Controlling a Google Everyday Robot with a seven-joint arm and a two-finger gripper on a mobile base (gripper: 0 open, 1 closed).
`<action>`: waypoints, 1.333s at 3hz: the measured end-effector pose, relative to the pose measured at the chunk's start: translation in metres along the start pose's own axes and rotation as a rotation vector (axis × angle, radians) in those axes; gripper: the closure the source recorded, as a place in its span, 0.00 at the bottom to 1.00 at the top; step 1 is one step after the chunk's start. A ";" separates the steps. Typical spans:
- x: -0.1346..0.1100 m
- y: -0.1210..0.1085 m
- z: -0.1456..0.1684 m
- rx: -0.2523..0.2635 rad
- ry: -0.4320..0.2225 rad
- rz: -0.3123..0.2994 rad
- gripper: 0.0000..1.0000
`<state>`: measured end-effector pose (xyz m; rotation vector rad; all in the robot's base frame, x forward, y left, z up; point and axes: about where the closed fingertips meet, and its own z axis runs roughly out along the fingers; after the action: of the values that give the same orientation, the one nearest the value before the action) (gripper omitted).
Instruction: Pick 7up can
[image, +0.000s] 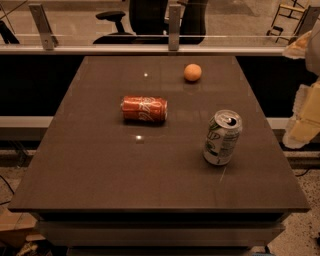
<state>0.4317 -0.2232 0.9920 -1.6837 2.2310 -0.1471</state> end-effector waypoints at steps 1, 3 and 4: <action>0.005 0.002 -0.017 0.031 -0.014 0.017 0.00; 0.026 -0.001 -0.028 0.026 -0.182 0.057 0.00; 0.034 -0.001 -0.024 -0.011 -0.328 0.057 0.00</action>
Offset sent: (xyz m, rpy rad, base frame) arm -0.0212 -0.0263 0.0274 0.1581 -0.0685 -0.0230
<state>0.4165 -0.2591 1.0076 -1.5211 2.0330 0.1455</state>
